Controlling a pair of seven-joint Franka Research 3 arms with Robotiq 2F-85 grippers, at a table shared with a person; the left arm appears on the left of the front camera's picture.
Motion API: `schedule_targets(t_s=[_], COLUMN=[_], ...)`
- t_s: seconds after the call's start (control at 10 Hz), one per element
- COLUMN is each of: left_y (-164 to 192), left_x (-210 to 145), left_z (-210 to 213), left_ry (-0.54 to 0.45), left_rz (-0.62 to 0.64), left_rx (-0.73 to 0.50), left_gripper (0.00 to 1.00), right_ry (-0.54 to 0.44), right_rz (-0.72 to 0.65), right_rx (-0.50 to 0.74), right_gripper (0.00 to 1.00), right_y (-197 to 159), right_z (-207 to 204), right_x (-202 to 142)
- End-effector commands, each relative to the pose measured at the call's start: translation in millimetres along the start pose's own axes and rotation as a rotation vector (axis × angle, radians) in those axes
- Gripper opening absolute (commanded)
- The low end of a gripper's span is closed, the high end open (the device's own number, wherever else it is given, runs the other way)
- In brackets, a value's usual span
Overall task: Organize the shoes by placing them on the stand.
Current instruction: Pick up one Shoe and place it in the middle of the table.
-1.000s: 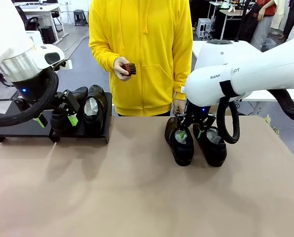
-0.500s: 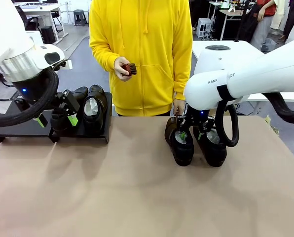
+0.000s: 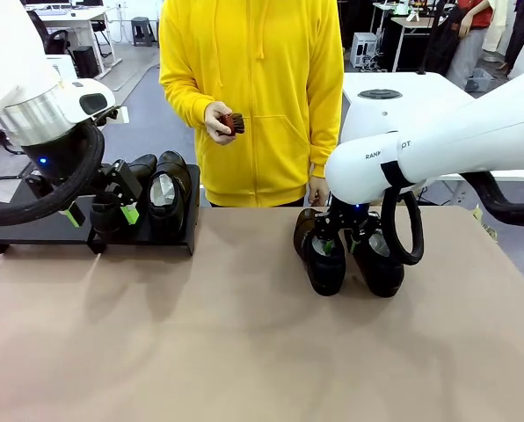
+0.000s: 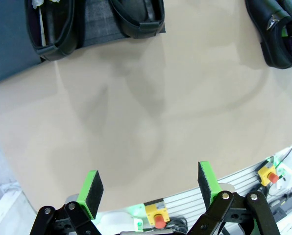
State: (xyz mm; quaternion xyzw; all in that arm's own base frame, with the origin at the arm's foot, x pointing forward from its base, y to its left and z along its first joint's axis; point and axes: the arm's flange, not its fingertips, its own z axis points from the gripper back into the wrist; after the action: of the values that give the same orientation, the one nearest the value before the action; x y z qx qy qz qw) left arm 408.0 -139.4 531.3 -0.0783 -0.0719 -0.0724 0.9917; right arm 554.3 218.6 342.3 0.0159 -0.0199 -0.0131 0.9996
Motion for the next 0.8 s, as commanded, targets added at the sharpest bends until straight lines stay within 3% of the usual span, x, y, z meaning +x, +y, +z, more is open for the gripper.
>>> schedule_targets(t_s=[0.0, 0.4, 0.7], left_y=[0, 0, 0], left_x=[0, 0, 0], left_z=[0, 0, 0], left_ry=[-0.009, -0.009, -0.009], left_rz=[0.015, 0.015, 0.015], left_rx=[0.007, 0.007, 0.007], left_gripper=[1.00, 1.00, 1.00], right_ry=[-0.007, 0.024, 0.030], right_rz=[0.012, 0.020, -0.006], right_rx=[-0.021, -0.011, 0.016], right_gripper=[0.03, 0.00, 0.00], right_y=[3, 2, 5], right_z=[-7, -16, 12], right_x=[10, 12, -7])
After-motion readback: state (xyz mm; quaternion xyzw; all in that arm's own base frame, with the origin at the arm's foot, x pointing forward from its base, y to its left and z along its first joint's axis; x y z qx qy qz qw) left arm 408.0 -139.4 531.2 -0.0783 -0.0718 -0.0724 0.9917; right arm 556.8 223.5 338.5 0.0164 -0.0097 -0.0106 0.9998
